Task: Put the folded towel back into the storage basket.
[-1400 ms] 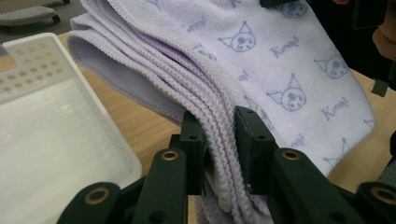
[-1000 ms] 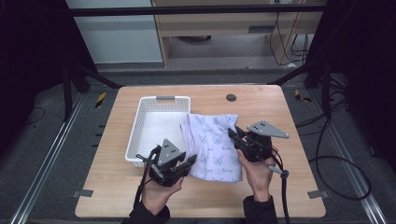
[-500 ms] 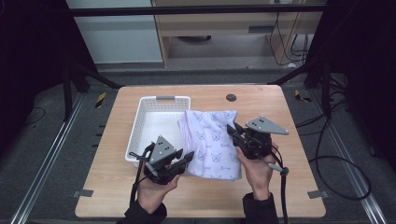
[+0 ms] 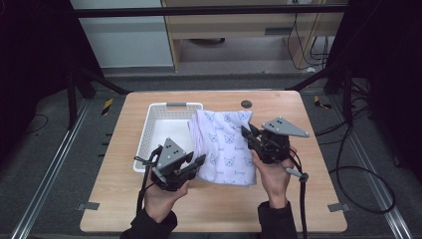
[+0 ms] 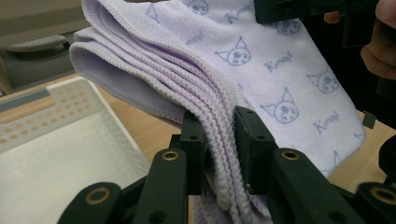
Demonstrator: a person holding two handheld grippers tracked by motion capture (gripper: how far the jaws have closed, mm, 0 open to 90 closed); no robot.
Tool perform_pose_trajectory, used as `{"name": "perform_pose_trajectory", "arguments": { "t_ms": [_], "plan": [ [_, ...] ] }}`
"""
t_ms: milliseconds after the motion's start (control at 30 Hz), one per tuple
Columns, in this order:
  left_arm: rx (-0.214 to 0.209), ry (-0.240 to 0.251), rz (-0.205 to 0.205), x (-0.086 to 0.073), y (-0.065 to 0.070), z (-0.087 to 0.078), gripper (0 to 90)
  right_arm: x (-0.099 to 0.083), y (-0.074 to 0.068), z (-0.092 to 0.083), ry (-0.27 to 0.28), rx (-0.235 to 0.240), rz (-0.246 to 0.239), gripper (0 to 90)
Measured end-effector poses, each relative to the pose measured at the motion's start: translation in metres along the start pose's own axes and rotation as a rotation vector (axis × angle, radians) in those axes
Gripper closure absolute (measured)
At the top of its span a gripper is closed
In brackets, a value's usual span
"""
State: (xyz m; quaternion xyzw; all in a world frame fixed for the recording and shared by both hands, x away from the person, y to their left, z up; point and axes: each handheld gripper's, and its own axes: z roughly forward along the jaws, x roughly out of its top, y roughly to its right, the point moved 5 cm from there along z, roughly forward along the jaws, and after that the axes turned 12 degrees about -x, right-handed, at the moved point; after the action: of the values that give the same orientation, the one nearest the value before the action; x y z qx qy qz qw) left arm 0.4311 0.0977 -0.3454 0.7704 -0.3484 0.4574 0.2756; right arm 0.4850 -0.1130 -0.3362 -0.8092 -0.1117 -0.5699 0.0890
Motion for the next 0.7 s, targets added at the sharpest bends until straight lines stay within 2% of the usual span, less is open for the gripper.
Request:
{"name": "perform_pose_trajectory", "arguments": {
  "t_ms": [333,700],
  "plan": [
    [0.054,0.019,-0.015,-0.003,-0.02,-0.02,73.3,0.01,-0.026,0.018,0.018,0.022,-0.014,77.1],
    [0.101,0.047,-0.055,-0.017,-0.048,-0.043,73.3,0.02,-0.065,0.044,0.018,0.054,-0.042,77.1]
  ]
}}
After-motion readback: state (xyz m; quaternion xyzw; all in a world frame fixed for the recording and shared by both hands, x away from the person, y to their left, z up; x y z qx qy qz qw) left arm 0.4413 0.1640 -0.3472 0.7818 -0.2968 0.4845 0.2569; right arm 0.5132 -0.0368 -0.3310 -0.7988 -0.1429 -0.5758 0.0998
